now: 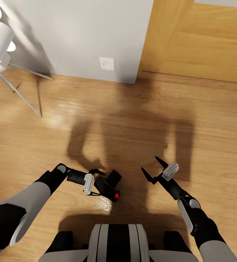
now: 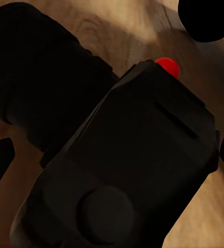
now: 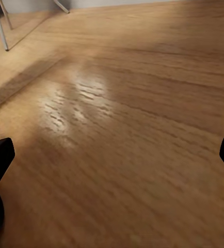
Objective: Attach the digital camera to the camera tripod in the bedroom.
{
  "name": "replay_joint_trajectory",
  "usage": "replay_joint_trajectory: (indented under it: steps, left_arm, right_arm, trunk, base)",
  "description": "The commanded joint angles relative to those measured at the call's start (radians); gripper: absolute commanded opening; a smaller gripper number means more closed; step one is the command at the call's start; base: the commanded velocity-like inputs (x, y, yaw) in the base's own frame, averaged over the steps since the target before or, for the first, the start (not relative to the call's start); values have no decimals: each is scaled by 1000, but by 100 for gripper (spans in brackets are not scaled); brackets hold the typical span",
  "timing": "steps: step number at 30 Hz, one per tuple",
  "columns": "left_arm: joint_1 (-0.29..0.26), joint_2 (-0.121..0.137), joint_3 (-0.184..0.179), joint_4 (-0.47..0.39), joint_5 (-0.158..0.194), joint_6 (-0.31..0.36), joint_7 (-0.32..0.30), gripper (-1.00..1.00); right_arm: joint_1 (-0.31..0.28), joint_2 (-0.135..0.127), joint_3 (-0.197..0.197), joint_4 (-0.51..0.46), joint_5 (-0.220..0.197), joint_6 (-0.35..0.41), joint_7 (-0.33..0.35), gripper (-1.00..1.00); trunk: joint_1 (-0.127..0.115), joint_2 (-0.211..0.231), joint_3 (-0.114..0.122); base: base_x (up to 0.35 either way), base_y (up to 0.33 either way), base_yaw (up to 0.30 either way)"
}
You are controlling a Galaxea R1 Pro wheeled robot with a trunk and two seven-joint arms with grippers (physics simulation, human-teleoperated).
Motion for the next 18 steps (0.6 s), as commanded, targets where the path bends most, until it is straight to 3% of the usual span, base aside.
replay_joint_trajectory:
  steps: [1, 12, 18]
  left_arm:
    - [0, 0, 2, -1, 1, 11, 15, 100]
    - [0, 4, -9, 31, -1, 11, 17, 100]
    - [0, 23, -39, 41, -1, 13, 21, 100]
  right_arm:
    - [-1, 0, -1, 1, -9, 2, 9, 100]
    - [0, 0, -1, 1, -9, 2, 10, 100]
    - [0, 0, -1, 1, -9, 2, 10, 100]
  trunk:
    - [0, 0, -1]
    - [0, 0, -1]
    - [0, 0, -1]
  base:
    - [0, 0, 0]
    - [0, 0, 0]
    - [0, 0, 0]
